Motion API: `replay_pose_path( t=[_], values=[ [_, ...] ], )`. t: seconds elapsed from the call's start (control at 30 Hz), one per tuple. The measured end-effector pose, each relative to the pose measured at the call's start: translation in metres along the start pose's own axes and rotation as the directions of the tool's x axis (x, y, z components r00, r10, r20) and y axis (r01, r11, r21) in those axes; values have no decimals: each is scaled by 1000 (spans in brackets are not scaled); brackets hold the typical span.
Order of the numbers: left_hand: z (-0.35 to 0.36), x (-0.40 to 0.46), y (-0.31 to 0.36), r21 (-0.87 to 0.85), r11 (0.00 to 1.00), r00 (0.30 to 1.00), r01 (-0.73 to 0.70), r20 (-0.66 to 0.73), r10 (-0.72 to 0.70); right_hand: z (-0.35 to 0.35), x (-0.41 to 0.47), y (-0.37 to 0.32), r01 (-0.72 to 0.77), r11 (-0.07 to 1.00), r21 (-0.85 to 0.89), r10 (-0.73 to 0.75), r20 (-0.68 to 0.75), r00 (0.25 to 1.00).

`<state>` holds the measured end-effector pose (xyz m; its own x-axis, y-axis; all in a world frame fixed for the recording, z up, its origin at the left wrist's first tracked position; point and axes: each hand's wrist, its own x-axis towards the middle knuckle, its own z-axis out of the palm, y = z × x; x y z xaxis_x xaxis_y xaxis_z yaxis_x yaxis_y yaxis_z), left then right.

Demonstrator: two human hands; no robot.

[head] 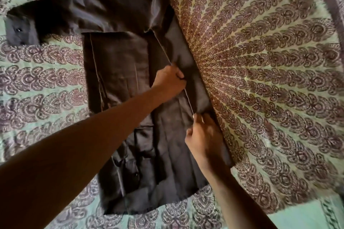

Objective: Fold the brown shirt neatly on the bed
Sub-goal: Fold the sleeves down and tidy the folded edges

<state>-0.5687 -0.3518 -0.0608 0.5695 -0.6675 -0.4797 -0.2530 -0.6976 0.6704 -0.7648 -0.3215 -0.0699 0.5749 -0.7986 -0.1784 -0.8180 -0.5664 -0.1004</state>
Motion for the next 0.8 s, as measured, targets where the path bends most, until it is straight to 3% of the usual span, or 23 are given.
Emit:
replay_pose_path(
  t=[0.17,0.3,0.53,0.8],
  values=[
    [16,-26,1,-176,978,985,113,-112,-134,-18,-7,13,-138,988,-65,143,73,987],
    [28,-23,-8,-279,950,977,141,-118,-179,-24,-19,21,-77,992,-96,93,186,978],
    [39,-16,-20,-222,970,987,103,-95,-127,-25,-42,23,3,997,-71,7,127,992],
    [29,-39,1,63,994,994,-85,-68,89,-13,-56,17,69,991,111,-80,99,992]
  ],
)
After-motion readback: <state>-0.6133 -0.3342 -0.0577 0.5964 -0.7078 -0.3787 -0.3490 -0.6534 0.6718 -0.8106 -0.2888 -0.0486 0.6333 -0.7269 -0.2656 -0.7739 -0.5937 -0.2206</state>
